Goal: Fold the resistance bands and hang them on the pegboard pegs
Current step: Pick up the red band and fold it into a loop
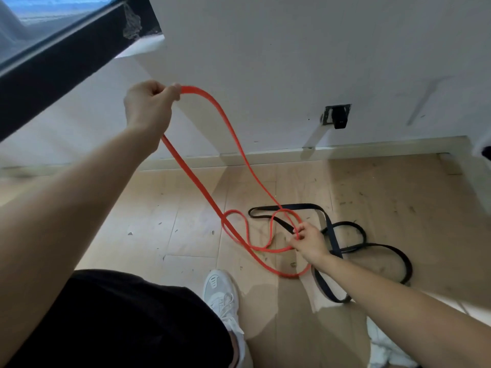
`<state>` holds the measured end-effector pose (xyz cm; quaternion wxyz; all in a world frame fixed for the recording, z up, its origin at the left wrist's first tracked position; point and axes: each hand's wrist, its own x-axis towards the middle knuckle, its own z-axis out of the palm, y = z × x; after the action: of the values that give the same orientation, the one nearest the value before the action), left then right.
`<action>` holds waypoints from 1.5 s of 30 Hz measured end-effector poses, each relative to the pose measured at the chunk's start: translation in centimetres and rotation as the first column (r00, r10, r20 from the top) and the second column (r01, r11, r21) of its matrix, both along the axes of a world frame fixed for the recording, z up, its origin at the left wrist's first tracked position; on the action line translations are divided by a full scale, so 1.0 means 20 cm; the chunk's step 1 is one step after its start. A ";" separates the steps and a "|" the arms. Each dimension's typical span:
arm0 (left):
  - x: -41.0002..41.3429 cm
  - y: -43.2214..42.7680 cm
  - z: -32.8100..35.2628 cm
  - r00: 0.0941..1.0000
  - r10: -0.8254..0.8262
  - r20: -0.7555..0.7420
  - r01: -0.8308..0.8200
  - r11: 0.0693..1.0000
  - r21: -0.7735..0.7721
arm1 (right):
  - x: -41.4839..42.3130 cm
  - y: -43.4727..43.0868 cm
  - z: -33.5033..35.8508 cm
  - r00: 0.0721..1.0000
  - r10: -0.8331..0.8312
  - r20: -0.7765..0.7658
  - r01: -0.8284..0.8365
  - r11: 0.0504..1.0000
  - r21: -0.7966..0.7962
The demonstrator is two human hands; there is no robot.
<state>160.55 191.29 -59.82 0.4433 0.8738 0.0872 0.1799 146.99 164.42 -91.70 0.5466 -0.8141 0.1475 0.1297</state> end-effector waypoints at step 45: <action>-0.36 -0.86 -0.30 0.503 -0.793 -0.342 0.716 0.605 -0.350 | 0.23 -0.54 2.08 0.759 0.018 0.651 0.050 0.995 -0.085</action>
<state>153.39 174.13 -65.91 0.5114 0.7994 -0.1859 -0.2548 151.65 153.64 -50.14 0.5247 -0.8326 -0.0384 -0.1731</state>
